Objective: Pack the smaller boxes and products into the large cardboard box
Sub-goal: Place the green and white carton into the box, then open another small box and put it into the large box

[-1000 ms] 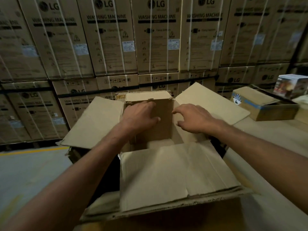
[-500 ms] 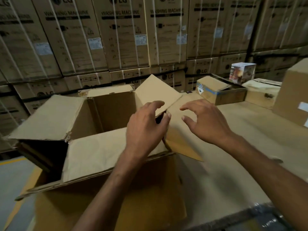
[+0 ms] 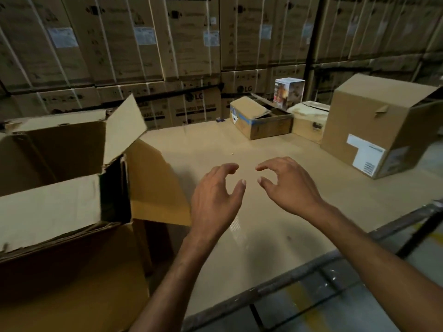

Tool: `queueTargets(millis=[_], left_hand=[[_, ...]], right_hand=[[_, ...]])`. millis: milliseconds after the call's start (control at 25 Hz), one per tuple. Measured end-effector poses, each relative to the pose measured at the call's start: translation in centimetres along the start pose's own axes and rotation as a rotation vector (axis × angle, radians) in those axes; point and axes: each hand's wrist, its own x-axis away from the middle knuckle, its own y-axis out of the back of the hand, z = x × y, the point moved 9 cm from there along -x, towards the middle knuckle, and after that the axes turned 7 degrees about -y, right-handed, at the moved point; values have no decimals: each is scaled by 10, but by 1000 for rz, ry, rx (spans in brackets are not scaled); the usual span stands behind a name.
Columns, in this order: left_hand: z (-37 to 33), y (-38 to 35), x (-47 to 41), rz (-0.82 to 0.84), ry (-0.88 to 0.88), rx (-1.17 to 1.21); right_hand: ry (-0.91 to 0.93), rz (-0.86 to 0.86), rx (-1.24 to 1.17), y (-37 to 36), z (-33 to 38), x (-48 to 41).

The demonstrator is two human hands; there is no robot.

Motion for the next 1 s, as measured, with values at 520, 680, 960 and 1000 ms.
queueTargets(millis=[520, 680, 960, 1000], left_hand=[[28, -154, -149, 49, -47, 0], [44, -209, -203, 72, -16, -65], [92, -321, -309, 33, 247, 113], [100, -337, -324, 15, 301, 164]], right_hand=[[-148, -44, 2, -15, -138, -131], [-152, -93, -20, -36, -181, -192], [-178, -8, -95, -103, -287, -325], [-173, 13, -101, -112, -302, -346]])
